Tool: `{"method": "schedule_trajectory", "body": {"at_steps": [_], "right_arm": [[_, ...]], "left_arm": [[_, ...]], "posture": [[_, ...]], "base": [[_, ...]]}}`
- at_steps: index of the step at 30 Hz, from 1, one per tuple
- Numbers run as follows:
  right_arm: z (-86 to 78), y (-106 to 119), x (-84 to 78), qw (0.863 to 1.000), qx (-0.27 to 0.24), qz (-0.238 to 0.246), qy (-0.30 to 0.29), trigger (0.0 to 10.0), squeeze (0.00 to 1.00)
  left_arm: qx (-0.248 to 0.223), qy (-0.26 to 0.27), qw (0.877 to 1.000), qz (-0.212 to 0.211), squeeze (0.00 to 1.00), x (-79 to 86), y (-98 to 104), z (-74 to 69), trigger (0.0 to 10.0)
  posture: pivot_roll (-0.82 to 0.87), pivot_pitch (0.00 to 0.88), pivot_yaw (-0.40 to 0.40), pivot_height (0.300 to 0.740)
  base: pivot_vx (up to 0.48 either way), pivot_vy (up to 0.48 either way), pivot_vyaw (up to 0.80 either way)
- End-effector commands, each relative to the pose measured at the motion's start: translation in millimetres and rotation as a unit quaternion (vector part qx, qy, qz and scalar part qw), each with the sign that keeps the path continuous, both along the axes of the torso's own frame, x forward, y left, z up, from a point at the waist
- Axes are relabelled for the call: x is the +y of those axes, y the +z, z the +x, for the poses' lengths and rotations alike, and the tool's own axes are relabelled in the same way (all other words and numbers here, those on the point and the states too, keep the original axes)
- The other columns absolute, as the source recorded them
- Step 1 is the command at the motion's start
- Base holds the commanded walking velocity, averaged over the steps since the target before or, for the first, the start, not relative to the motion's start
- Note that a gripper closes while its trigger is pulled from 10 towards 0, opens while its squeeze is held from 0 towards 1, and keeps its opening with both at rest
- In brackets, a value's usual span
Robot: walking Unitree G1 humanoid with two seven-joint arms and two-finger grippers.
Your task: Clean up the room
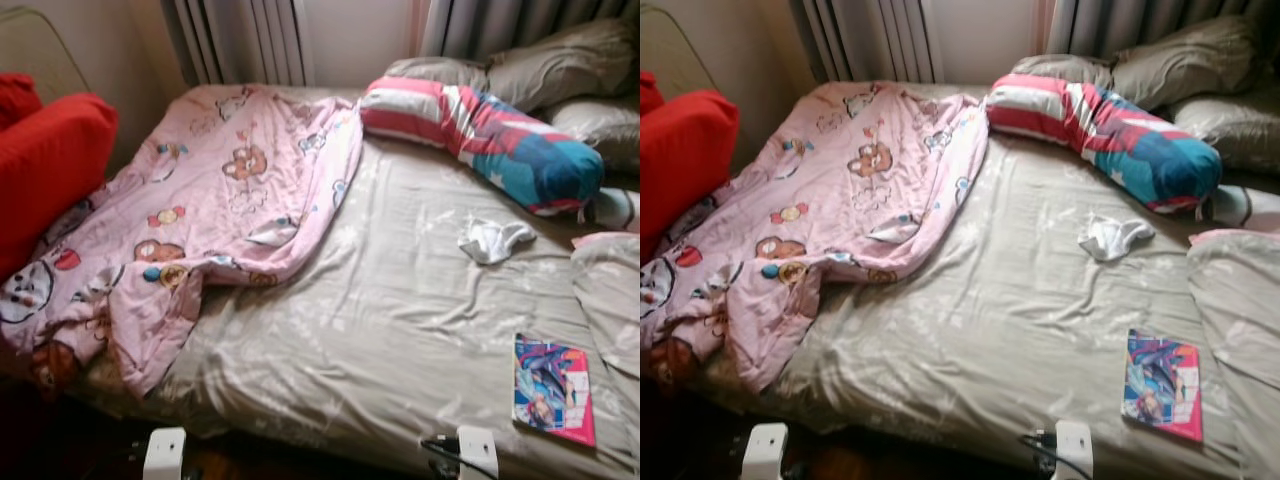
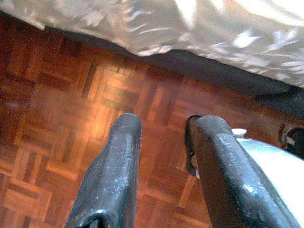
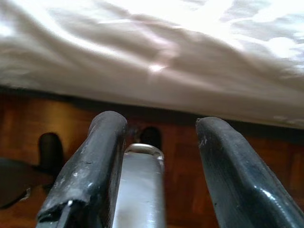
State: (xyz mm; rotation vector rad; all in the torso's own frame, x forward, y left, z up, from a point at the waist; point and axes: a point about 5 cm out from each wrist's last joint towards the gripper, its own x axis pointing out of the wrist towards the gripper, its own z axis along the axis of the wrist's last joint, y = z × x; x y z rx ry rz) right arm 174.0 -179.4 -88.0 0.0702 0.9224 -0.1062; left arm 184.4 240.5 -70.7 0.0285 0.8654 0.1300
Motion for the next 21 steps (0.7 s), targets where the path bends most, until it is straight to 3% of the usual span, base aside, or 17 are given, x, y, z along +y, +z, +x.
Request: {"method": "schedule_trajectory", "body": {"at_steps": [1,13,18,21], "right_arm": [[-3.7,-2,2.6,1.0,0.007,0.006,-0.004,10.0,0.0],[-7.9,-2,-13.9,1.0,0.01,-0.001,-0.009,10.0,0.0],[-7.3,-2,-12.4,1.0,0.01,-0.001,-0.01,10.0,0.0],[-7.4,-3,-2.4,1.0,0.013,0.003,-0.007,10.0,0.0]], "left_arm": [[0.02,0.006,1.0,0.005,0.0,6.2,-4,-9.9,10.0],[0.022,-0.002,1.0,0.002,0.0,-4.1,-5,-6.3,10.0],[0.023,-0.006,1.0,0.001,0.0,-8.3,-6,-6.4,10.0],[0.025,-0.011,1.0,0.001,0.0,-11.8,-7,-6.5,10.0]], "posture": [[-0.03,0.134,0.038,0.74],[-0.03,0.106,0.04,0.74],[-0.04,0.094,0.044,0.74],[-0.04,0.086,0.046,0.74]], "base": [[0.0,0.48,0.0],[0.0,0.48,0.0],[0.0,0.48,0.0],[0.0,0.48,0.0]]}}
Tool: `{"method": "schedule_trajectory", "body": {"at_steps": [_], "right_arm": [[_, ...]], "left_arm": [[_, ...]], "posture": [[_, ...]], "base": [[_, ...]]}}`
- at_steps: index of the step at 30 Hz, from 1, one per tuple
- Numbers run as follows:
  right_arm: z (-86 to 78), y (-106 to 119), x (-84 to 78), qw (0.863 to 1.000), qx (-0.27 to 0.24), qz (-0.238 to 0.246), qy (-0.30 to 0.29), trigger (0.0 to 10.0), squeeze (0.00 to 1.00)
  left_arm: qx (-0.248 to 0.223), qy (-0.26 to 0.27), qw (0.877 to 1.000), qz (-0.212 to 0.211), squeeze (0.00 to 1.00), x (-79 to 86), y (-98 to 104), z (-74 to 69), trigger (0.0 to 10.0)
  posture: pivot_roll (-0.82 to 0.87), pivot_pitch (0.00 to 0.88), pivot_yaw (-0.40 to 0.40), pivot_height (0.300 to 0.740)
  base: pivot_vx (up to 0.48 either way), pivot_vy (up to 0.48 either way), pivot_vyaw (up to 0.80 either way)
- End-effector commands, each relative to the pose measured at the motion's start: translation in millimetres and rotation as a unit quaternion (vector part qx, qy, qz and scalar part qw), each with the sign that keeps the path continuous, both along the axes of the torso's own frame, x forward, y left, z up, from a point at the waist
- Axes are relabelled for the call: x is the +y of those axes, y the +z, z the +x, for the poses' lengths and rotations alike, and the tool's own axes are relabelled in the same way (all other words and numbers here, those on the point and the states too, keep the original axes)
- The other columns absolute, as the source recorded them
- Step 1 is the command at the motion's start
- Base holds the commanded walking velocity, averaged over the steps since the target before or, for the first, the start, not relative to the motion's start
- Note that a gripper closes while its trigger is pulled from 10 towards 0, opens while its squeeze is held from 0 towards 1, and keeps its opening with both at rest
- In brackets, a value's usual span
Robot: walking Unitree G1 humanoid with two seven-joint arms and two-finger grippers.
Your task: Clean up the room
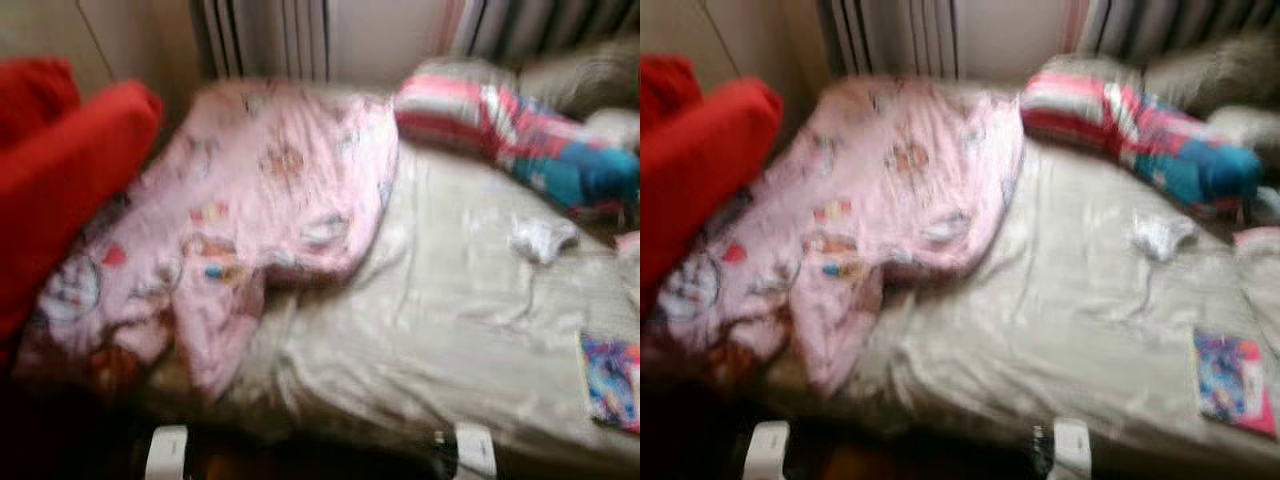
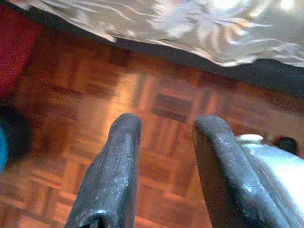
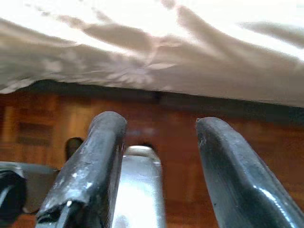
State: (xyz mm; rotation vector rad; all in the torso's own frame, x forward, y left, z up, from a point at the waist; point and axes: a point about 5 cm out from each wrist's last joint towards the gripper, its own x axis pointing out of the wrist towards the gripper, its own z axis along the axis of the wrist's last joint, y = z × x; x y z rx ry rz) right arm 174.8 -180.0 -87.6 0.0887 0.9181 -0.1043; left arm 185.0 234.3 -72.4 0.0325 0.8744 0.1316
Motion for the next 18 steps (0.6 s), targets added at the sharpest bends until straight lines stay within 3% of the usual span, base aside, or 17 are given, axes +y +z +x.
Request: {"method": "schedule_trajectory", "body": {"at_steps": [1,10,18], "right_arm": [[-8.0,-4,0.3,1.0,0.016,-0.004,-0.003,10.0,0.0],[-8.3,-4,3.9,1.0,0.019,-0.006,0.001,10.0,0.0],[-15.5,-5,-15.0,1.0,0.024,-0.013,-0.004,10.0,0.0]], "left_arm": [[0.021,-0.012,1.0,-0.002,0.0,-7.1,-6,-6.7,10.0],[0.022,-0.018,1.0,-0.003,0.0,-12.7,-6,-5.8,10.0],[0.027,-0.018,0.999,0.002,0.0,-6.9,-7,-10.0,10.0]], "posture": [[-0.05,0.076,0.047,0.74],[-0.05,0.054,0.045,0.74],[-0.05,0.041,0.048,0.74]], "base": [[0.0,0.48,0.0],[0.0,0.48,0.0],[0.0,0.48,0.0]]}}
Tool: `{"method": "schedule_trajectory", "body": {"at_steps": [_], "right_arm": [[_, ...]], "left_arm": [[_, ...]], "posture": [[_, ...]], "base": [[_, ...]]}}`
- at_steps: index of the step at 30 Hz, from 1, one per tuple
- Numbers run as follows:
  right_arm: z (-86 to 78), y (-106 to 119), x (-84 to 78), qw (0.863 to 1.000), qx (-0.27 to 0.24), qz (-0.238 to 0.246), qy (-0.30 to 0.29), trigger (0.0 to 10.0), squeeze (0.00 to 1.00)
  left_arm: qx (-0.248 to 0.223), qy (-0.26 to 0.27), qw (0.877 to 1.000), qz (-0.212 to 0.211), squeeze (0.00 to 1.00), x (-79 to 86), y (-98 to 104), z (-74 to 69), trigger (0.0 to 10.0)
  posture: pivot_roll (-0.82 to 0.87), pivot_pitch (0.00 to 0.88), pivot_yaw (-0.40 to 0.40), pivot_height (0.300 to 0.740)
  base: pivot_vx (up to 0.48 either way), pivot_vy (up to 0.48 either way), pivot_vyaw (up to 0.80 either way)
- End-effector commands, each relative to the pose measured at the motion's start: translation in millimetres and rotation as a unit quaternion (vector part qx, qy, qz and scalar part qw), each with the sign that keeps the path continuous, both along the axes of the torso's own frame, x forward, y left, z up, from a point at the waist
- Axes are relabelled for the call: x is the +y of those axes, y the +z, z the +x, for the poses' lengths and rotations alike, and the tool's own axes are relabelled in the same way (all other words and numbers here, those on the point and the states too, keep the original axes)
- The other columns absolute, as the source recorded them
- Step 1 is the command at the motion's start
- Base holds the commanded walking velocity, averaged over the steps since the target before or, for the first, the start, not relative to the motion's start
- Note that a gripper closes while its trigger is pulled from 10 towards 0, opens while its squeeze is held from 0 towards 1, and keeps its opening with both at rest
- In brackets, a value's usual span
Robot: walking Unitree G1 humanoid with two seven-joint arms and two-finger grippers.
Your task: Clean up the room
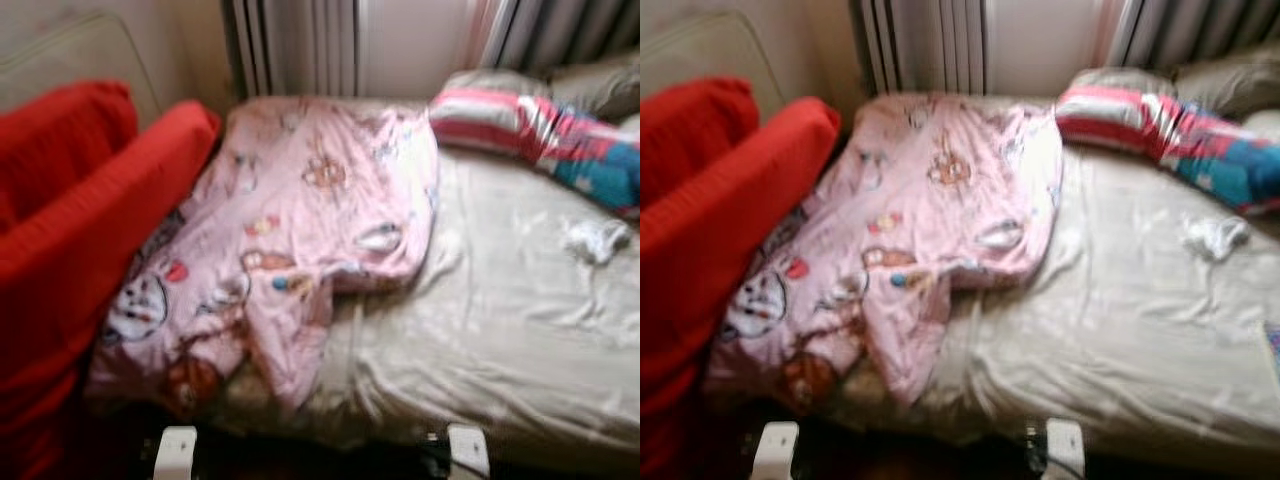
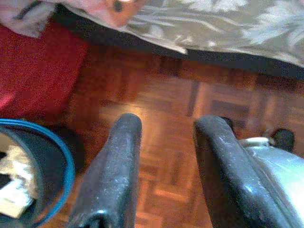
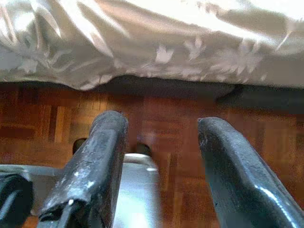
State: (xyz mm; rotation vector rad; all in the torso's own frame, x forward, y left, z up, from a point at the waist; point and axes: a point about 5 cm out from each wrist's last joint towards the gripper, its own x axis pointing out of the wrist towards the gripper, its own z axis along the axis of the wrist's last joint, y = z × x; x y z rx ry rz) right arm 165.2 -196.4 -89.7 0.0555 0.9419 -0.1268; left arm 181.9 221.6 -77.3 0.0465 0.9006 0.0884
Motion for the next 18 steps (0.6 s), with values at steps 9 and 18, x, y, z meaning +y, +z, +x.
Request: {"method": "schedule_trajectory", "body": {"at_steps": [9,18], "right_arm": [[-15.1,-6,-4.0,1.0,0.023,0.003,-0.004,10.0,0.0],[-12.3,-6,9.4,1.0,0.02,0.01,-0.002,10.0,0.0]], "left_arm": [[0.023,0.004,1.0,0.01,0.0,13.6,-4,-16.1,10.0],[0.033,0.007,0.999,0.014,0.0,19.2,-7,-25.2,10.0]], "posture": [[-0.06,0.026,0.052,0.74],[-0.05,0.055,0.054,0.74]], "base": [[0.0,0.48,0.0],[0.0,0.42,0.0]]}}
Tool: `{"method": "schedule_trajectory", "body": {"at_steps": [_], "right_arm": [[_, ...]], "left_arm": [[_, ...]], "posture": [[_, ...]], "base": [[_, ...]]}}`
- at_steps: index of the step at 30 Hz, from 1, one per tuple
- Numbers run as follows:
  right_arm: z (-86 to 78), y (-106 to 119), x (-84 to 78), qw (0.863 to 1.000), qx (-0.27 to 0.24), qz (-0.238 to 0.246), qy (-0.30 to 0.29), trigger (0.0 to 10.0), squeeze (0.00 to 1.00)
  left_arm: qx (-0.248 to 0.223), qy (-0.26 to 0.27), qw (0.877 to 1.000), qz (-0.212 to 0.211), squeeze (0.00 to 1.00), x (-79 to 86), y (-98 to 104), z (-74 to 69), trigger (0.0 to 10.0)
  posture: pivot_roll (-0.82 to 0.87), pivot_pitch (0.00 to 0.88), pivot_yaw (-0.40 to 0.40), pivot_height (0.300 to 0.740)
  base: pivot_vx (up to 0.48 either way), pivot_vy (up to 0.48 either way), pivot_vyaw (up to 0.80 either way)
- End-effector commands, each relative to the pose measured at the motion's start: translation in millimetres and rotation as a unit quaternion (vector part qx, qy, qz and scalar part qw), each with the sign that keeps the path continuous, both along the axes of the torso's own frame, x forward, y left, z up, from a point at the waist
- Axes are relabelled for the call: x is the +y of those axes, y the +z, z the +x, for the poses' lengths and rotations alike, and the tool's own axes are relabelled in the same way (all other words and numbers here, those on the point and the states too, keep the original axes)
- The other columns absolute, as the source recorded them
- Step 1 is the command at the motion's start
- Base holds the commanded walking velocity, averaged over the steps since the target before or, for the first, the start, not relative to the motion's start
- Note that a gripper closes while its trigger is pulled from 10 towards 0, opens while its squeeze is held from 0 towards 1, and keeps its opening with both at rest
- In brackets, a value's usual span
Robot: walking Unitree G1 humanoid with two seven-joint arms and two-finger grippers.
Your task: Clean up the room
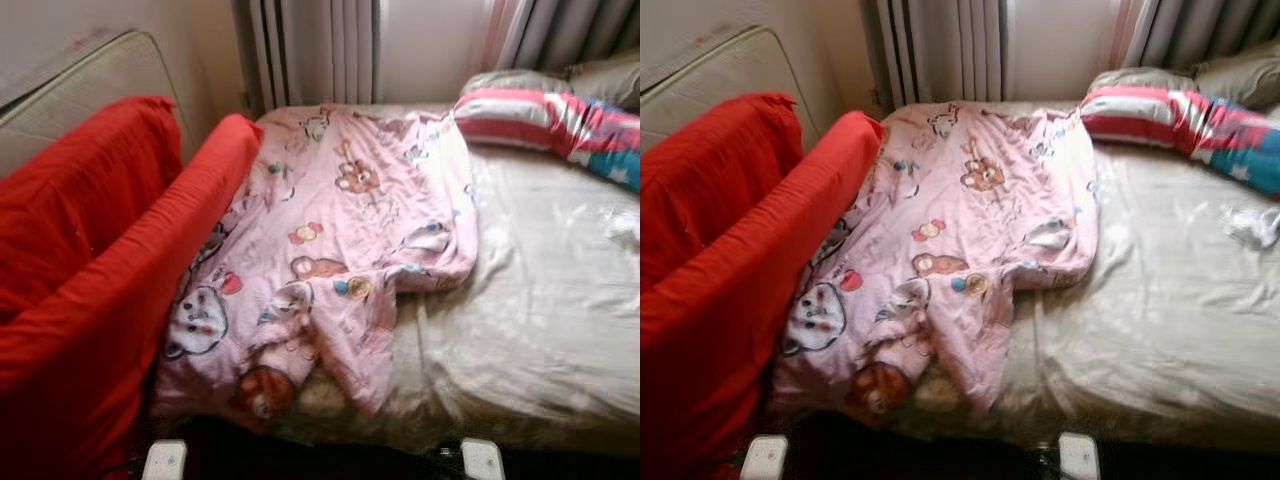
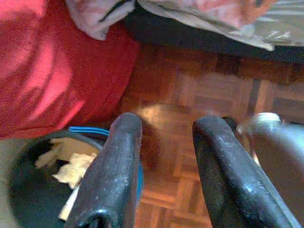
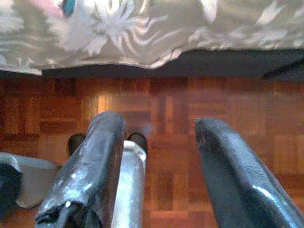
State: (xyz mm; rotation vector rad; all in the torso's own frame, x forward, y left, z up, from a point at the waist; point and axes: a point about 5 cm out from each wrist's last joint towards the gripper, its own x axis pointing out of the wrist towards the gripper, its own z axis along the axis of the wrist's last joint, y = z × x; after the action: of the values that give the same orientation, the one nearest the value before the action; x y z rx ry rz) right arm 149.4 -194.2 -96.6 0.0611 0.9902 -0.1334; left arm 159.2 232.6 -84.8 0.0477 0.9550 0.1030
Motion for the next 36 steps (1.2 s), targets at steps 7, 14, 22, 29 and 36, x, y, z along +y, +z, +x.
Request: {"method": "schedule_trajectory", "body": {"at_steps": [7,14,22,29,36], "right_arm": [[5.8,1,9.4,1.0,-0.009,0.009,0.001,10.0,0.0],[8.0,2,10.3,1.0,-0.012,0.009,0.002,10.0,0.0],[9.5,2,13.1,1.0,-0.013,0.005,0.017,10.0,0.0],[6.9,2,5.8,1.0,-0.011,0.007,0.001,10.0,0.0],[4.1,2,-0.9,1.0,-0.011,0.003,0.007,10.0,0.0]], "left_arm": [[0.0,0.003,1.0,0.012,0.0,11.3,2,-2.0,10.0],[-0.013,0.001,1.0,0.007,0.0,5.3,6,9.7,10.0],[-0.03,-0.006,1.0,0.0,0.0,-9.8,10,27.5,10.0],[-0.039,-0.01,0.999,0.002,0.0,-10.0,11,29.7,10.0],[-0.045,-0.014,0.999,0.002,0.0,-10.5,12,30.7,10.0]], "posture": [[-0.04,0.07,0.052,0.74],[-0.04,0.075,0.053,0.74],[-0.04,0.078,0.053,0.74],[-0.04,0.086,0.054,0.74],[-0.03,0.097,0.053,0.74]], "base": [[0.0,0.0,0.0],[0.0,0.0,0.0],[0.0,0.0,0.2],[0.079,0.0,0.21],[0.0,0.0,0.0]]}}
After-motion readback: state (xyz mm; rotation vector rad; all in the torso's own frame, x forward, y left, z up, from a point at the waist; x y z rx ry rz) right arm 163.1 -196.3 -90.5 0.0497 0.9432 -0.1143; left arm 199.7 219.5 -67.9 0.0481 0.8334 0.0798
